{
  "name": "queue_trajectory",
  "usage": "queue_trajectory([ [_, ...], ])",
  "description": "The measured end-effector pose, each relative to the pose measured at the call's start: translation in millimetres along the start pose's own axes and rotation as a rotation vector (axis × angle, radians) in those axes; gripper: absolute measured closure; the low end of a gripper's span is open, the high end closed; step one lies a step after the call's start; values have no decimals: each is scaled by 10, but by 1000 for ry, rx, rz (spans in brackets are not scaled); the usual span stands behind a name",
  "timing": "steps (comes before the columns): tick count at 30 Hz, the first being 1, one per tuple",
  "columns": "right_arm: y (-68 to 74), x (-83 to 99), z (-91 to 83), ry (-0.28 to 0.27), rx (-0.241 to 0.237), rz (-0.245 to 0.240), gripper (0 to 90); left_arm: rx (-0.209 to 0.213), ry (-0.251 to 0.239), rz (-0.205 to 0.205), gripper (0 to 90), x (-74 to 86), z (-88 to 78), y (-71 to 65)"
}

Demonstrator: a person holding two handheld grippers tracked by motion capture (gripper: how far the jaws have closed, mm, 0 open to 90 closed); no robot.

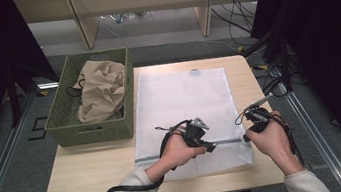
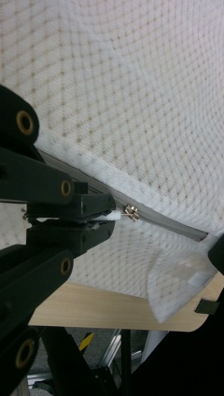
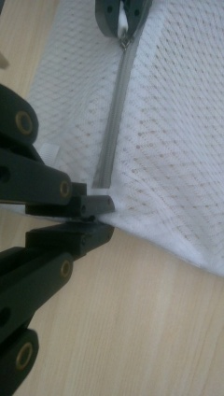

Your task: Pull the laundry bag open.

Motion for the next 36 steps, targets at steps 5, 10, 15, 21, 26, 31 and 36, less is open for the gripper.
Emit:
queue_trajectory([
  [5, 31, 13, -15, 15, 0, 38, 866, -2, 14, 3, 867, 29, -29, 4],
  [10, 9, -1, 8, -3, -1, -3, 866, -1, 18, 0, 868, 55, -53, 16],
  [15, 3, 0, 8, 0, -5, -1, 866, -3, 24, -3, 867, 70, -80, 31],
  [21, 31, 14, -13, 16, 0, 39, 866, -3, 30, 1, 868, 74, -85, 31],
  [26, -13, -11, 20, -15, -5, -26, 866, -6, 27, -2, 868, 81, -87, 38],
  [31, -11, 6, 8, 4, 1, 1, 866, -14, 35, -3, 868, 107, -115, 50],
  [36, 1, 9, 2, 5, -1, 7, 866, -9, 24, -12, 867, 119, -129, 55],
])
Point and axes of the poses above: each handheld gripper's, and its own axes: z roughly forward along the jaws, x roughly out of its underside, y roughly to its left, the point moved 8 cm from there along z, roughly forward along the jaws, and after that the axes turned 6 degrees about x, right-handed, at the moved point
